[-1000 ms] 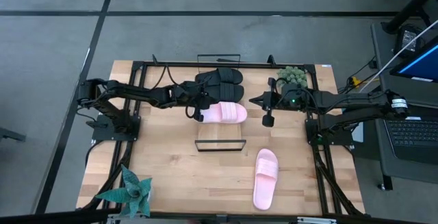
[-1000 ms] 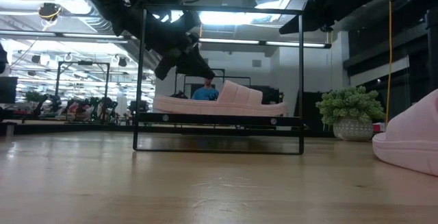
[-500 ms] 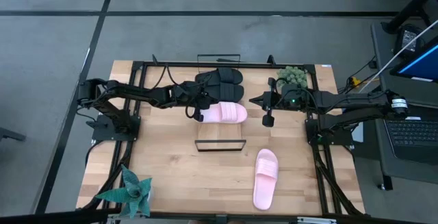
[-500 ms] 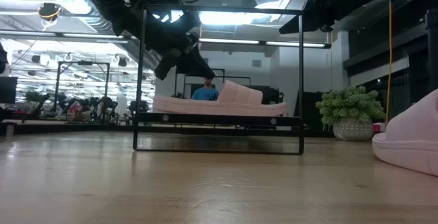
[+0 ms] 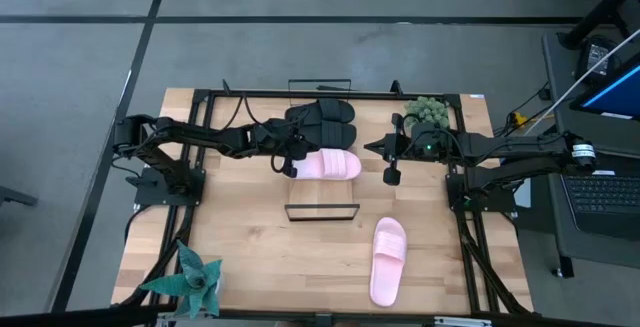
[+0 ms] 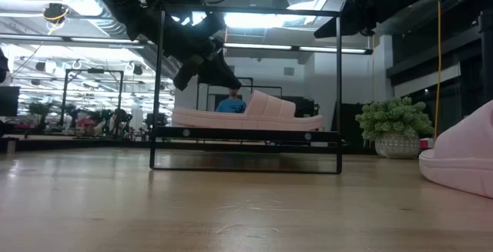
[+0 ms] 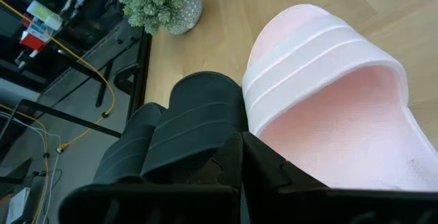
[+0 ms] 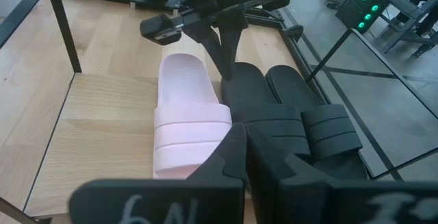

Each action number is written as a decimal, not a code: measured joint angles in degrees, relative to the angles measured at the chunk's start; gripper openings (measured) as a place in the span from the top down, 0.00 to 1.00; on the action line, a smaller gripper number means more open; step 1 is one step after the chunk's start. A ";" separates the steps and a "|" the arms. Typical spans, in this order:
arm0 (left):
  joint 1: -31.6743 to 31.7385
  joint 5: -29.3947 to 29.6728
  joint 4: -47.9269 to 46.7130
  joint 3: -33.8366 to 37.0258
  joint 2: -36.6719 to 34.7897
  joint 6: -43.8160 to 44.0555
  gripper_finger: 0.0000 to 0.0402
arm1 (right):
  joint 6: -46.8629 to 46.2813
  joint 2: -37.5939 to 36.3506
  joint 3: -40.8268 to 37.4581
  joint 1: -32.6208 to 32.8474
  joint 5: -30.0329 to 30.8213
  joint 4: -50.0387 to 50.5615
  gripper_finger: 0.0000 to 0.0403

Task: Pick and place slides into the shelf
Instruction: Put the top pink slide on the shelf

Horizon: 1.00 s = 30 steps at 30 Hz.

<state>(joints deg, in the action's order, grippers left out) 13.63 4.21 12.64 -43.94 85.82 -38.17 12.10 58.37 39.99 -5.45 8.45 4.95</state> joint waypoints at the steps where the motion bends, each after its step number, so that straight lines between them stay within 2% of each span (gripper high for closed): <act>1: 0.00 0.00 -0.13 0.00 0.00 0.00 1.00 | -0.01 0.00 0.00 0.00 0.00 0.00 0.98; 7: 0.00 0.29 -0.17 0.00 0.00 0.46 0.99 | -0.02 -0.02 -0.02 0.02 0.00 -0.94 0.98; 19: -0.04 0.19 -0.23 0.00 0.00 -2.19 0.76 | -0.04 -0.02 -0.02 0.00 0.00 -0.92 0.98; 25: -0.07 -8.16 -0.27 0.00 0.00 -4.46 0.76 | -0.04 -0.02 -0.02 0.00 0.00 -0.90 0.98; 30: 0.37 -8.47 -0.22 0.00 0.00 -4.50 0.79 | 0.01 -0.02 -0.02 0.01 -0.02 -0.87 0.98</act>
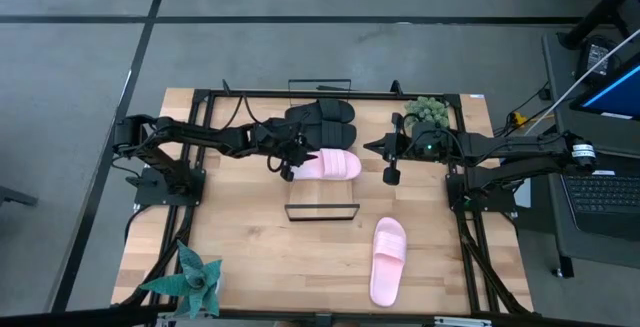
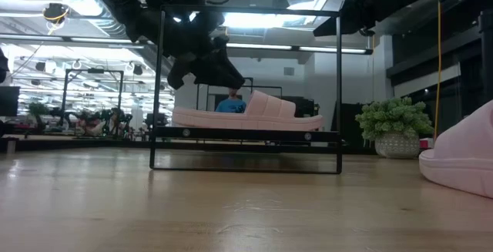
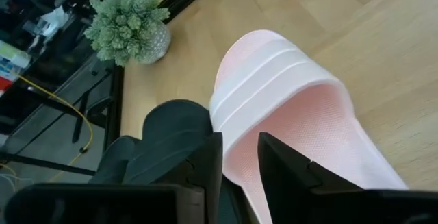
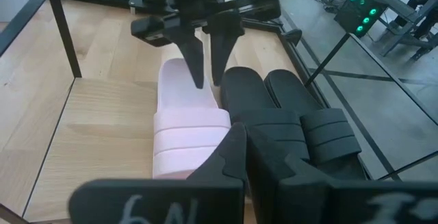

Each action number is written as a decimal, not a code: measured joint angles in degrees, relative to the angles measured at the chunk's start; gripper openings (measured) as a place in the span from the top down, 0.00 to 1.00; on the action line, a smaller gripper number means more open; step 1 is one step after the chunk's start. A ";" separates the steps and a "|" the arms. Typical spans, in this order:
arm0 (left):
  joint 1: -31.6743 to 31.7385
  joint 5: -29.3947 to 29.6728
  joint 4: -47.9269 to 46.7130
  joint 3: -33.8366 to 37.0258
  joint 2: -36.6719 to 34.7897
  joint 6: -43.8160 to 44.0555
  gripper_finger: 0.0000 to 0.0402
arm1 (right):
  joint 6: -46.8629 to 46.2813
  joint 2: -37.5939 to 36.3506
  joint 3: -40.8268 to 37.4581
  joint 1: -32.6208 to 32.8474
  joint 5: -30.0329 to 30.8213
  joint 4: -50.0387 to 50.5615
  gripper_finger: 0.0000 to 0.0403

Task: Pick and place slides into the shelf
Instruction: Put the top pink slide on the shelf

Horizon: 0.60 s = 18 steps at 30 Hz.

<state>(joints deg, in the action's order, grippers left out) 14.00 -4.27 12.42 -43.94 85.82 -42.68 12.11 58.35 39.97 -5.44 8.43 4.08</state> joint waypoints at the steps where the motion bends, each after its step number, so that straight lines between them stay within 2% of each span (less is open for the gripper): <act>1: 0.15 -0.04 0.04 0.00 0.07 0.00 0.79 | 0.01 0.00 0.00 0.00 0.00 0.00 0.98; 9: 0.40 0.93 2.78 0.07 4.82 -2.67 0.79 | 0.06 0.00 0.00 0.01 -0.02 0.02 0.98; 18: 0.57 1.68 6.16 0.05 5.31 -2.95 0.79 | 0.12 0.00 0.00 0.01 -0.02 0.04 0.98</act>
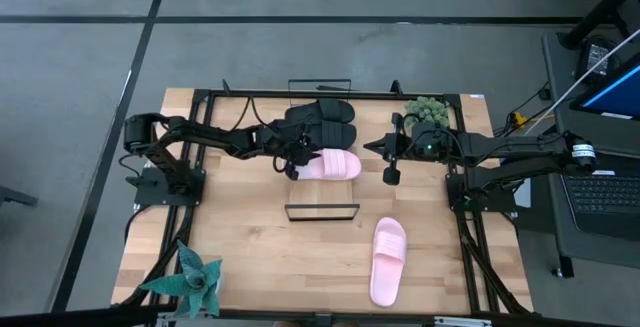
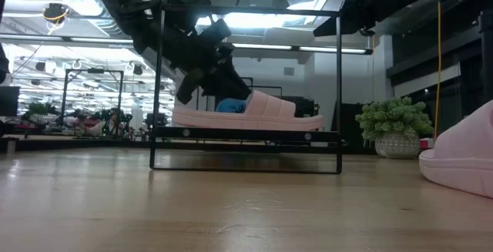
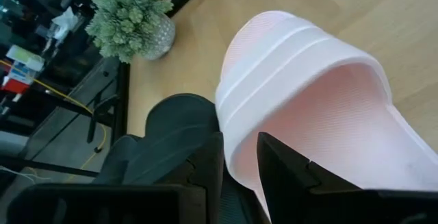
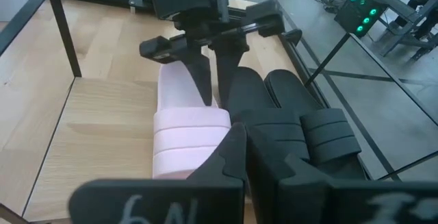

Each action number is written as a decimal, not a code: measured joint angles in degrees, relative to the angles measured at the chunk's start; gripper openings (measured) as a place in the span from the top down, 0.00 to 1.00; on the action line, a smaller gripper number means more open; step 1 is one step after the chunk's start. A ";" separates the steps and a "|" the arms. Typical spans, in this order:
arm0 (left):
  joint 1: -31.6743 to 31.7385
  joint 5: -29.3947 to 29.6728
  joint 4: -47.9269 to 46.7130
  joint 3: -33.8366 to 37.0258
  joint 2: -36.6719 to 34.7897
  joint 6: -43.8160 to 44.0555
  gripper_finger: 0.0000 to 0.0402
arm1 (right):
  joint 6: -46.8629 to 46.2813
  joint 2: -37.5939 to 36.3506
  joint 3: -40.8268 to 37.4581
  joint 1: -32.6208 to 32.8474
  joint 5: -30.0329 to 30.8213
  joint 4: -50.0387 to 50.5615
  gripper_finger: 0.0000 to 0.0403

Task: Pick and place slides into the shelf
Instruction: Put the top pink slide on the shelf

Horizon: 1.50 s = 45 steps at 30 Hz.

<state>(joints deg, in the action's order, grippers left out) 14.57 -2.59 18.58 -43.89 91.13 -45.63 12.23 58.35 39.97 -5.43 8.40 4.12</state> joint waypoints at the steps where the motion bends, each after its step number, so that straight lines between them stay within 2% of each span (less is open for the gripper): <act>1: 0.05 0.00 0.07 -0.01 0.04 0.00 0.79 | 0.00 0.00 0.00 0.00 0.00 0.01 0.98; 9: 0.04 0.11 1.21 -0.07 2.40 -1.77 0.79 | 0.00 0.00 0.00 0.00 0.00 -0.02 0.98; 45: 0.02 1.41 1.18 -1.93 4.24 -1.37 0.81 | -1.26 0.04 0.00 0.00 0.00 0.07 0.98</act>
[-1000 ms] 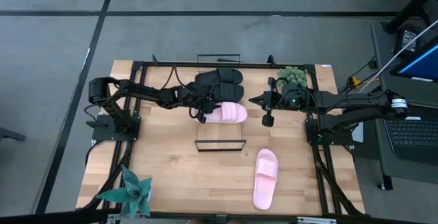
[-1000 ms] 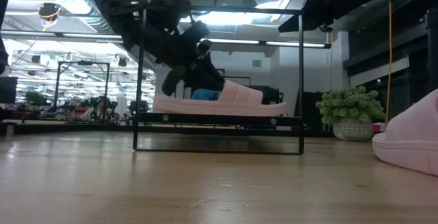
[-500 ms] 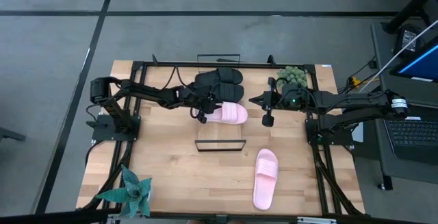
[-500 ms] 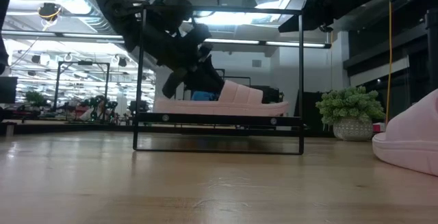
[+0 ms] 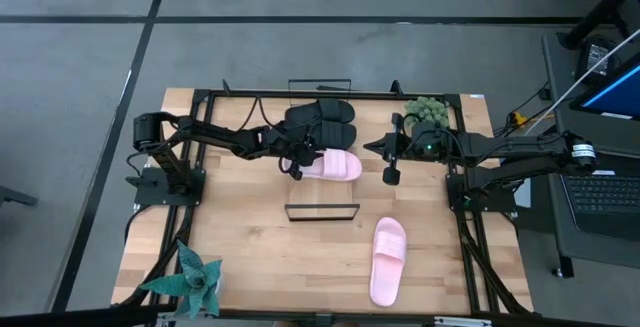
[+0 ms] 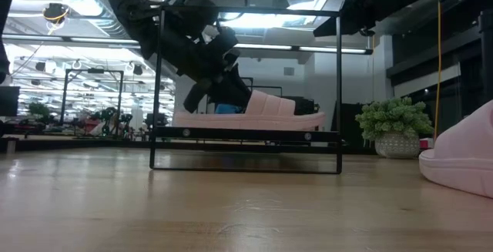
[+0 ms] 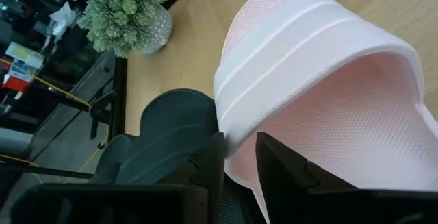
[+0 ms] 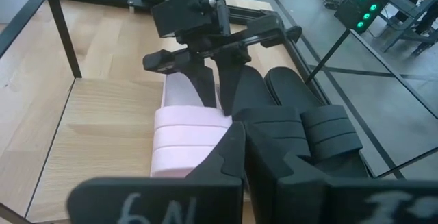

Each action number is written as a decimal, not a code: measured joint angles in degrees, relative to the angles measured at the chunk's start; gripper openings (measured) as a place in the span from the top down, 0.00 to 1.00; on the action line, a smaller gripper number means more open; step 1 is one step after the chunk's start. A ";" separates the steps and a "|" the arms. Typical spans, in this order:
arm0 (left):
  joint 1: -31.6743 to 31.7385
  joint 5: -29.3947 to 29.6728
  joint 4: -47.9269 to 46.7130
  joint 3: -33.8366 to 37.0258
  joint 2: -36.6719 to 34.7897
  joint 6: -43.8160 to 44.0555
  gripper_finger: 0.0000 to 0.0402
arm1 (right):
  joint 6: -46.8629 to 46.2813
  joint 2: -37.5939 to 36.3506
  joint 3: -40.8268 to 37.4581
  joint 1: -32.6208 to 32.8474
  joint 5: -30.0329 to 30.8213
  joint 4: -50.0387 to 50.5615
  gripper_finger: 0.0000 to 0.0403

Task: Pick and place slides into the shelf
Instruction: Put the top pink slide on the shelf

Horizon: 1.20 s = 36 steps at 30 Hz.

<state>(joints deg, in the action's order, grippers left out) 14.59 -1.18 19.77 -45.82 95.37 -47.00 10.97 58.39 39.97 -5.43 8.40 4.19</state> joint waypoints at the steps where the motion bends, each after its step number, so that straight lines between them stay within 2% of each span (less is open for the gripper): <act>1: 0.00 0.03 0.12 0.00 0.00 -0.01 0.82 | -0.01 0.00 0.00 0.00 0.00 0.00 0.98; 9: 0.04 0.24 0.59 0.00 0.00 1.25 0.98 | 0.01 0.00 0.00 0.00 0.01 0.00 0.98; 17: -0.04 4.59 0.20 0.00 0.00 1.85 0.99 | 0.00 0.00 0.00 0.00 0.00 0.02 0.98; 24: -0.02 5.11 -0.37 0.00 0.00 1.81 0.99 | -0.01 0.00 0.00 0.00 0.00 0.02 0.98; 36: 0.00 5.28 -0.65 0.02 0.00 1.83 0.92 | -0.58 0.00 0.00 0.00 0.00 0.14 0.98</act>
<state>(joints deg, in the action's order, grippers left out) 14.59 4.09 19.11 -45.80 95.37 -45.16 10.39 58.39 39.97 -5.43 8.40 4.33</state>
